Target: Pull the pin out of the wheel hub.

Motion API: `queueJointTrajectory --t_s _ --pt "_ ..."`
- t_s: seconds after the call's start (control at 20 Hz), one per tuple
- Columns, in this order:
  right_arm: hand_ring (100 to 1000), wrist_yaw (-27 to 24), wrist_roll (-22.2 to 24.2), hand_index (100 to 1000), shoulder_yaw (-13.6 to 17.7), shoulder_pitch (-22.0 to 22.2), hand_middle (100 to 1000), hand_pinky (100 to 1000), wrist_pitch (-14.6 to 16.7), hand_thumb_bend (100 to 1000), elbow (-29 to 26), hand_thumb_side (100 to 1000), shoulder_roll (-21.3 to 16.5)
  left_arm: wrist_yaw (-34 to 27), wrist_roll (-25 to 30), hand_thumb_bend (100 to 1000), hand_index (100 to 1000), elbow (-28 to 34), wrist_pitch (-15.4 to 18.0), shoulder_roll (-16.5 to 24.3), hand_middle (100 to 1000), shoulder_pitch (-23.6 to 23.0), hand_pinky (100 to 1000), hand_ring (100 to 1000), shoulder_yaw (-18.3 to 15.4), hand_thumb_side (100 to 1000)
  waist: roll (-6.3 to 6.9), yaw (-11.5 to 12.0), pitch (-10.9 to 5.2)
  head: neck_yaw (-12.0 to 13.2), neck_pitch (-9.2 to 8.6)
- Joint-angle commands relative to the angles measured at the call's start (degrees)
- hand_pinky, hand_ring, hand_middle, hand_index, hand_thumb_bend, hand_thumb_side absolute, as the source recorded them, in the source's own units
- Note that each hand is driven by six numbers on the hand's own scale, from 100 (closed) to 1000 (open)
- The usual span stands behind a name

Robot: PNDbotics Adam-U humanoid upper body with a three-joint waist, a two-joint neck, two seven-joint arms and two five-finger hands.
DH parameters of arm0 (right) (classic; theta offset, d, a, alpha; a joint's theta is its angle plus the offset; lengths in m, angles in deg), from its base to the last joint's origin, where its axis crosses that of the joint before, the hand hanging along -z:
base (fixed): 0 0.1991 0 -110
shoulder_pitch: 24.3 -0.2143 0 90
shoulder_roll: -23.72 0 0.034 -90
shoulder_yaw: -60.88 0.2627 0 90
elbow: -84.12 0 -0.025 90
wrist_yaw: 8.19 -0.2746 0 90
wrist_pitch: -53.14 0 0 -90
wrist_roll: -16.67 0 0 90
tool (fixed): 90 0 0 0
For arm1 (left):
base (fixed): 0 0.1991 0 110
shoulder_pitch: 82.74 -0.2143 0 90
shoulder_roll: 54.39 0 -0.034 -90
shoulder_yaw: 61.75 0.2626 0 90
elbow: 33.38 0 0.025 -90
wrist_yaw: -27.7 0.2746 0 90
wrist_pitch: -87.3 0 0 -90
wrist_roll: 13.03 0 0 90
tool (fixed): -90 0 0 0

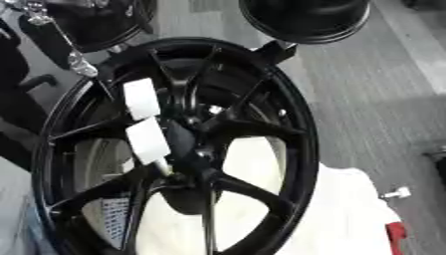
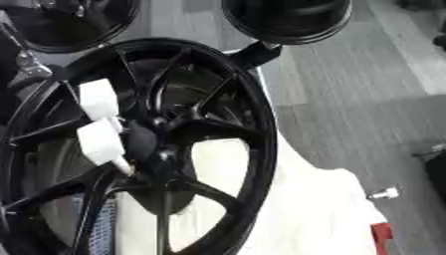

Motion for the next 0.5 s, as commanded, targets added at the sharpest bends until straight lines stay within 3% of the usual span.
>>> queueJointTrajectory --t_s 0.05,0.5 --pt "683 -0.44 0.2 804 0.25 -0.72 674 790 0.1 100 -0.98 551 -1.33 0.74 10.43 491 877 3.09 11.83 2.2 808 0.26 906 859 0.6 123 -0.07 -0.22 -0.98 -0.13 0.3" --pt "680 -0.68 0.36 803 0.22 -0.6 672 789 -0.12 100 -0.92 555 -1.09 -0.62 8.73 469 880 9.85 10.75 5.15 774 -2.44 881 825 -1.03 100 0.36 -0.36 -0.02 -1.91 0.3"
